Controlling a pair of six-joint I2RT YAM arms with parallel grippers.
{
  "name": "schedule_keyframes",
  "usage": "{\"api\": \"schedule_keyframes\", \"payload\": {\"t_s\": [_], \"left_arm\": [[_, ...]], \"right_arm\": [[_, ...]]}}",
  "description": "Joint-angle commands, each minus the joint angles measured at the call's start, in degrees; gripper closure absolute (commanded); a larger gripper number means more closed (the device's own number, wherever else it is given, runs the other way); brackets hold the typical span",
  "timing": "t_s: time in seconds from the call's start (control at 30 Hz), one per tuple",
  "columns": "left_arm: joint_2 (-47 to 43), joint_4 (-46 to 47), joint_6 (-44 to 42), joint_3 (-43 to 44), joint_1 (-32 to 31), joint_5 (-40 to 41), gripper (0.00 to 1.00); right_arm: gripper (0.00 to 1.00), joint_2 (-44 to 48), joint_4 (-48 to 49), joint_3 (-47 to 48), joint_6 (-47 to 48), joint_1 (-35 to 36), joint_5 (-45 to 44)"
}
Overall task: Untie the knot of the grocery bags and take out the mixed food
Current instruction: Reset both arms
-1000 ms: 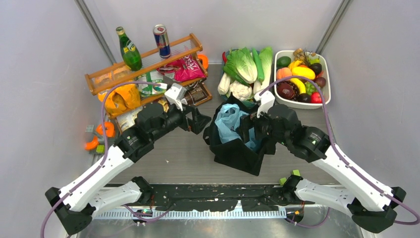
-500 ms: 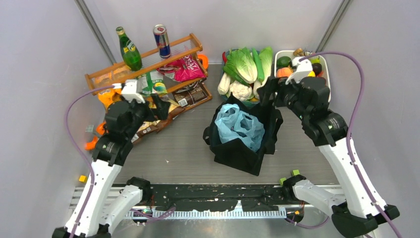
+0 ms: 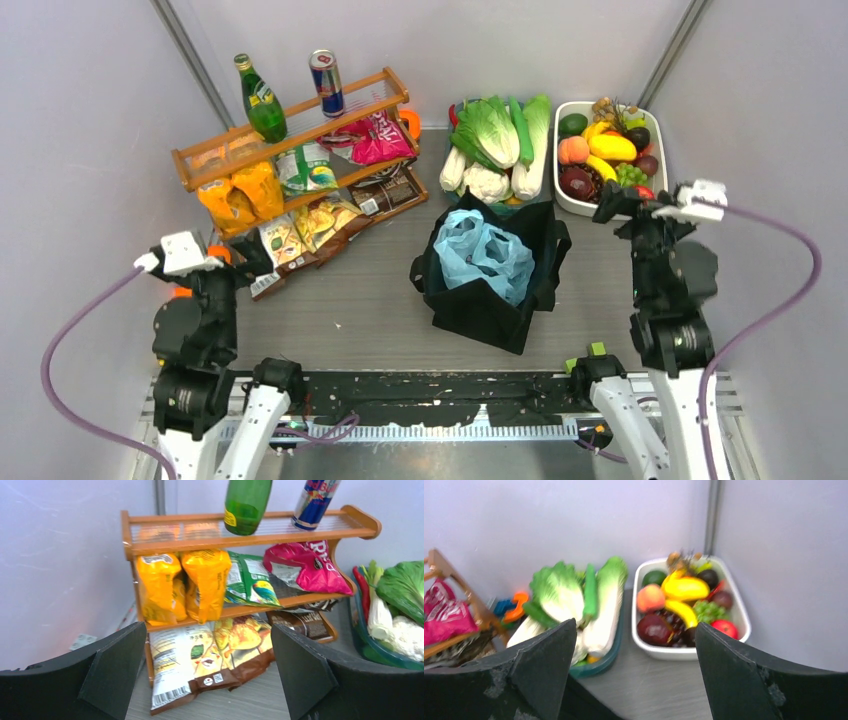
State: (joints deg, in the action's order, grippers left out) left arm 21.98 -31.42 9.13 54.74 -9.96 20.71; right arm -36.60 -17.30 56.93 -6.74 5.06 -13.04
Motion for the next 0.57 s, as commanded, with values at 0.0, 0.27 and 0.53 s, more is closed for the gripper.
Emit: {"api": "schedule_keyframes", "payload": {"t_s": [0.0,0.27,0.53], "left_arm": [[-6.5,6.8,-7.2,-5.2,0.3,4.0,0.0],[-9.3,8.3,-4.3,-7.6,0.3,8.3,0.01],[-8.6,8.3,-3.6,-8.5,0.3,9.3,0.0]], "right_arm": [[0.05,8.6,19.8,-9.8,8.1,-0.2,-8.1],[0.04,11.3,24.5,-16.7,5.2,-0.2,-11.6],[0.05,14.6,26.2,-22.6,3.8,-0.2,-11.9]]}}
